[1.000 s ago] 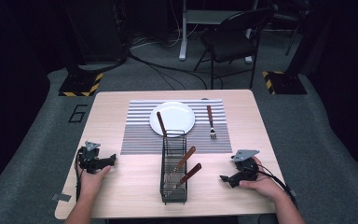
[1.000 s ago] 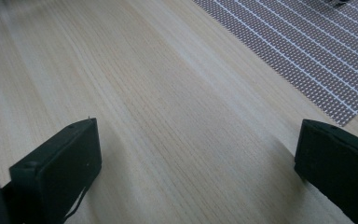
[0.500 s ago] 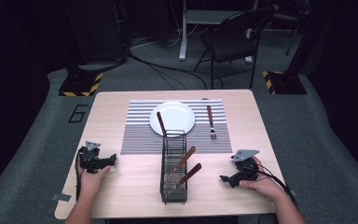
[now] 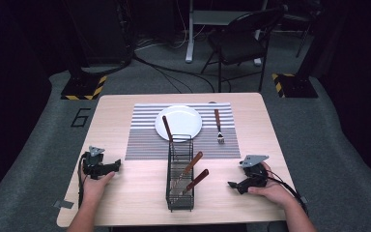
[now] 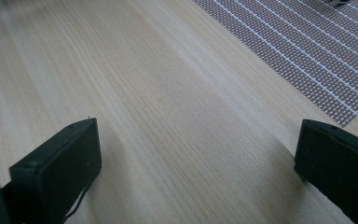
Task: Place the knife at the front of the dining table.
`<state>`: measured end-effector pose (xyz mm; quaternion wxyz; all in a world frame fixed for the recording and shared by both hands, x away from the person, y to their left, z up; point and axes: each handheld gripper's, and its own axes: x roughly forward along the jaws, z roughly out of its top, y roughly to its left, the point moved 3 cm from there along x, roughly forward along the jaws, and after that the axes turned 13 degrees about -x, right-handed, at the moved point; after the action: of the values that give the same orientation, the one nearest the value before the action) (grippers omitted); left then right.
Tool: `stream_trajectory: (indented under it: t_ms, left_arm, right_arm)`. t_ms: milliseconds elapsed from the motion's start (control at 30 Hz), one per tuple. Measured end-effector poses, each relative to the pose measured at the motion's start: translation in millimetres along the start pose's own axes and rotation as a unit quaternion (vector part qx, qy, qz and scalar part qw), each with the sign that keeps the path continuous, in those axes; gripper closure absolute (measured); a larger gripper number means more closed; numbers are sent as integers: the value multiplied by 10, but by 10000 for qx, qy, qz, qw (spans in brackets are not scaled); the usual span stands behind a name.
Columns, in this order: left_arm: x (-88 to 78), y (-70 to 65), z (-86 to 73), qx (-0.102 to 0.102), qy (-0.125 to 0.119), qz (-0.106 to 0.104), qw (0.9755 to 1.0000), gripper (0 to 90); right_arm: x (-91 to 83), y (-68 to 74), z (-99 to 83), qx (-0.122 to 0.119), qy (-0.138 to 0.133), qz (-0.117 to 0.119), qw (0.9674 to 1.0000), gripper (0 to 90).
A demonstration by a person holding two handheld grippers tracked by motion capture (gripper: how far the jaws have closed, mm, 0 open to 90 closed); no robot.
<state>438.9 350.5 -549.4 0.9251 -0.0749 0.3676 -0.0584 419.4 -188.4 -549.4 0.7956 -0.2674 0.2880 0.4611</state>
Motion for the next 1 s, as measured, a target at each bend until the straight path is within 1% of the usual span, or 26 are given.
stream_trajectory:
  t_ms: [33,100,133,167,200,233,267,400,433,467,567,633,700,733,767,800,833,867,900,933,967,1000]
  left_arm:
    - [-5,-10,3,-3,-11,10,10000,163]
    - [-14,-15,5,-18,25,24,10000,190]
    - [-37,-32,12,-1,79,20,10000,237]
    - [-37,-32,12,-1,79,20,10000,273]
    - [-55,-47,21,7,121,-22,9999,273]
    - [-70,-75,27,-45,108,-87,9999,297]
    - [-102,-134,45,-42,52,-171,9998,303]
    - [-177,-275,78,-19,-79,-322,9994,348]
    - [-177,-275,78,-19,-79,-322,9994,361]
    - [-197,-306,81,19,-32,-349,9994,370]
    - [-228,-387,83,29,19,-405,9992,384]
    - [-240,-400,86,34,39,-416,9991,388]
    - [-264,-458,92,-72,-32,-576,9983,388]
    - [-282,-497,94,-111,17,-731,9973,388]
    - [-282,-497,94,-111,17,-731,9973,391]
    - [-293,-543,94,-104,30,-798,9968,395]
    - [-297,-569,94,-88,7,-804,9967,395]
    - [-317,-630,98,9,36,-857,9963,400]
    - [-317,-630,98,9,36,-857,9963,404]
    - [-336,-694,105,95,55,-887,9960,411]
    - [-336,-694,105,95,55,-887,9960,418]
    - [-359,-765,114,158,44,-918,9956,423]
  right_arm:
    - [1,0,0,0,-4,1,10000,0]
    - [0,0,0,-1,-1,0,10000,0]
    - [0,0,0,0,-4,1,10000,0]
    - [0,0,0,0,-4,1,10000,0]
    - [0,0,0,0,2,1,10000,0]
    - [0,0,0,-2,1,1,10000,0]
    - [0,0,0,-1,2,1,10000,0]
    - [0,0,0,-1,1,1,10000,0]
    - [0,0,0,-1,1,1,10000,0]
    - [0,0,0,-2,-1,0,10000,0]
    - [0,0,0,-2,2,1,10000,0]
    - [1,0,0,0,-6,-1,10000,0]
    - [1,0,0,1,-5,0,10000,0]
    - [0,0,0,0,-3,2,10000,0]
    - [0,0,0,0,-3,2,10000,0]
    - [0,0,0,-1,0,0,10000,0]
    - [0,0,0,-1,0,0,10000,0]
    - [0,0,0,-1,1,1,10000,0]
    - [0,0,0,-1,1,1,10000,0]
    - [0,0,0,2,-2,1,10000,0]
    - [0,0,0,2,-2,1,10000,0]
    - [0,0,0,0,2,1,10000,0]
